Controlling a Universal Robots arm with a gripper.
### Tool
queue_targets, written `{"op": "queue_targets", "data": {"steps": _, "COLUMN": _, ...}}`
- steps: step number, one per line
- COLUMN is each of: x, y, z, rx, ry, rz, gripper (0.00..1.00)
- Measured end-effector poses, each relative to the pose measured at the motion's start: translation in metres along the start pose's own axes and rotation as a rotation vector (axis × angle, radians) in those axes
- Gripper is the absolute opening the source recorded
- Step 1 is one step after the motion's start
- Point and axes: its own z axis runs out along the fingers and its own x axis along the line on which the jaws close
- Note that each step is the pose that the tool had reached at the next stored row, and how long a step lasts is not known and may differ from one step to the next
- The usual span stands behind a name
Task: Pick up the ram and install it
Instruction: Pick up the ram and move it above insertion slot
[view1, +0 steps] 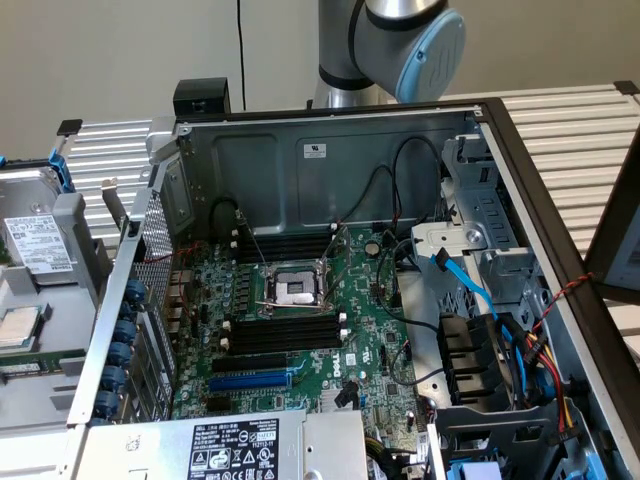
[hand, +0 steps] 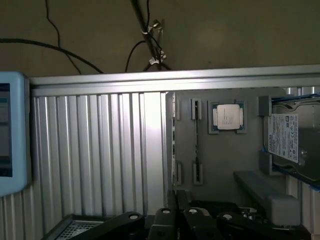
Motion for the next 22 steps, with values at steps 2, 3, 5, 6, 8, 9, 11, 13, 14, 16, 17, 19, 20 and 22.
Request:
{"op": "queue_targets", "data": {"steps": 2, "x": 0.000, "y": -0.0001, "z": 0.0000, "rx": 0.0000, "ry": 0.0000, "rz": 0.000, "gripper": 0.12}}
{"op": "queue_targets", "data": {"steps": 3, "x": 0.000, "y": -0.0024, "z": -0.0001, "rx": -0.0003, "ry": 0.0002, "rz": 0.000, "gripper": 0.12}}
{"op": "queue_targets", "data": {"steps": 5, "x": 0.002, "y": -0.0094, "z": 0.0000, "rx": -0.0004, "ry": 0.0002, "rz": 0.000, "gripper": 0.12}}
{"op": "queue_targets", "data": {"steps": 6, "x": 0.004, "y": -0.0128, "z": -0.0001, "rx": -0.0003, "ry": 0.0000, "rz": 0.000, "gripper": 0.12}}
{"op": "queue_targets", "data": {"steps": 8, "x": 0.006, "y": -0.0203, "z": -0.0011, "rx": -0.0003, "ry": 0.0001, "rz": 0.000, "gripper": 0.12}}
{"op": "queue_targets", "data": {"steps": 9, "x": 0.007, "y": -0.0248, "z": -0.0027, "rx": -0.0004, "ry": -0.0001, "rz": 0.000, "gripper": 0.12}}
{"op": "queue_targets", "data": {"steps": 11, "x": 0.009, "y": -0.0327, "z": -0.0081, "rx": -0.0005, "ry": -0.0016, "rz": 0.000, "gripper": 0.12}}
{"op": "queue_targets", "data": {"steps": 13, "x": 0.011, "y": -0.0409, "z": -0.0138, "rx": -0.0005, "ry": -0.0036, "rz": 0.000, "gripper": 0.12}}
{"op": "queue_targets", "data": {"steps": 14, "x": 0.012, "y": -0.0446, "z": -0.0165, "rx": -0.0007, "ry": -0.0044, "rz": 0.000, "gripper": 0.12}}
{"op": "queue_targets", "data": {"steps": 16, "x": 0.013, "y": -0.0536, "z": -0.0202, "rx": -0.0004, "ry": -0.0056, "rz": 0.000, "gripper": 0.12}}
{"op": "queue_targets", "data": {"steps": 17, "x": 0.014, "y": -0.0581, "z": -0.0211, "rx": -0.0007, "ry": -0.0055, "rz": 0.000, "gripper": 0.12}}
{"op": "queue_targets", "data": {"steps": 19, "x": 0.014, "y": -0.0674, "z": -0.0218, "rx": -0.0007, "ry": -0.0057, "rz": 0.000, "gripper": 0.12}}
{"op": "queue_targets", "data": {"steps": 20, "x": 0.014, "y": -0.0723, "z": -0.0219, "rx": -0.0007, "ry": -0.0057, "rz": 0.000, "gripper": 0.12}}
{"op": "queue_targets", "data": {"steps": 22, "x": 0.014, "y": -0.0811, "z": -0.0220, "rx": -0.0007, "ry": -0.0069, "rz": 0.000, "gripper": 0.12}}
